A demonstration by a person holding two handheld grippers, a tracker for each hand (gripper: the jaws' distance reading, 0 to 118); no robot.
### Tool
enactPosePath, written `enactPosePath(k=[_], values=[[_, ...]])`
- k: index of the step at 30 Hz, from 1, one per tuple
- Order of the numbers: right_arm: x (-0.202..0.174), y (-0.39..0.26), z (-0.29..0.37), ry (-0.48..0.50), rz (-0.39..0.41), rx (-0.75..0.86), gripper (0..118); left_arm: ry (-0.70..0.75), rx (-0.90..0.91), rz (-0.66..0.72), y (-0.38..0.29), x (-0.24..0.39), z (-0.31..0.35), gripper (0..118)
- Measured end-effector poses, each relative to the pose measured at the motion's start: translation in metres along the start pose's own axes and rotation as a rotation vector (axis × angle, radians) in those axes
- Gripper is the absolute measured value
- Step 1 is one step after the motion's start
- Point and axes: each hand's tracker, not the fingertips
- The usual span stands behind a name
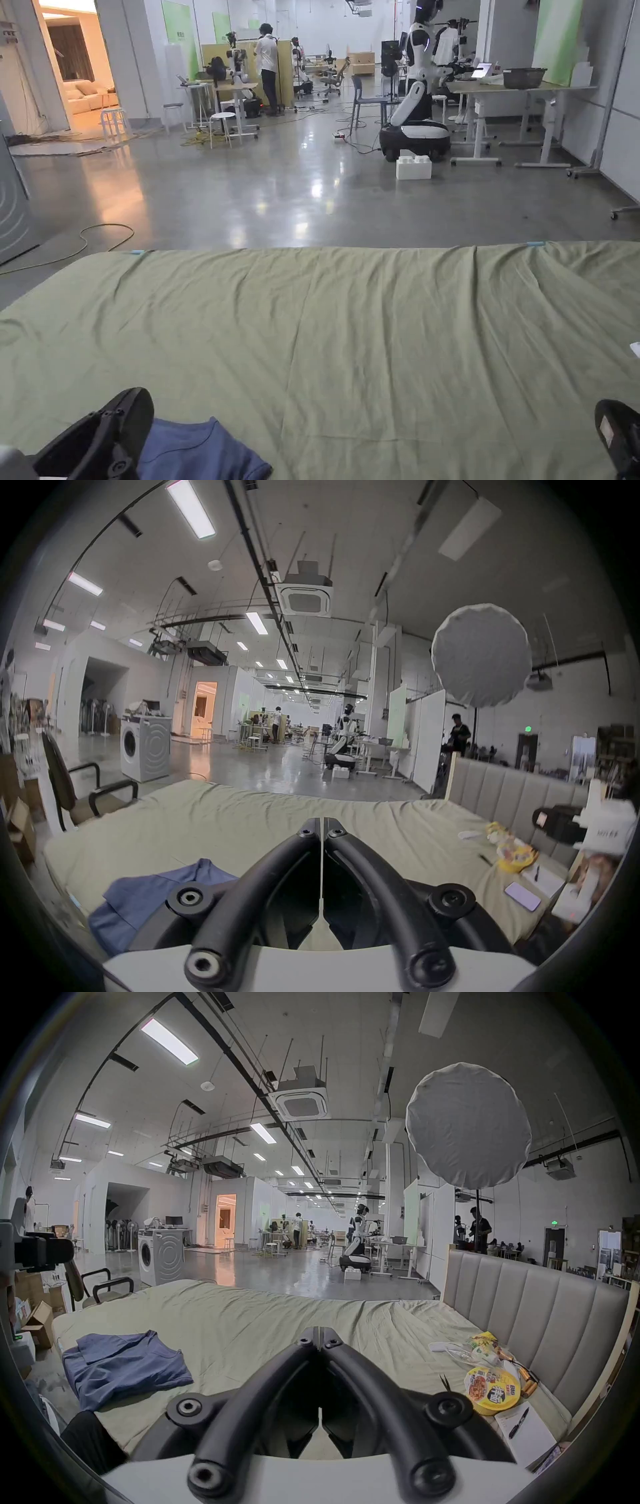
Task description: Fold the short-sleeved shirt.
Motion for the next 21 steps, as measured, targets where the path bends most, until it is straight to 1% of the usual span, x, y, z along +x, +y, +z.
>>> enactPosePath(k=[2, 4, 8, 12, 17, 21], values=[[-0.0022, 0.0023, 0.0011, -0.007, 0.011, 0.009, 0, -0.006, -0.015, -0.006, -0.0009, 0.0031, -0.0022, 0], [-0.0025, 0.0038, -0.0003, 0.007, -0.009, 0.013, 0, -0.018, -0.015, -0.007, -0.0003, 0.0035, -0.0024, 0], [-0.0024, 0.0045, -0.0005, 0.004, -0.015, 0.009, 0, -0.032, -0.015, -0.037, 0.0008, 0.0083, -0.0051, 0], [0.0011, 0.0040, -0.0009, 0.013, -0.062, -0.009, 0, -0.049, -0.018, -0.027, 0.0008, 0.0085, -0.0061, 0], [0.0023, 0.0038, -0.0008, 0.011, -0.058, -0.013, 0, -0.044, -0.034, -0.046, -0.0010, 0.0074, -0.0078, 0], [0.0043, 0.0047, -0.0007, 0.013, -0.065, -0.006, 0, -0.041, -0.033, -0.026, -0.0004, 0.0039, -0.0088, 0]])
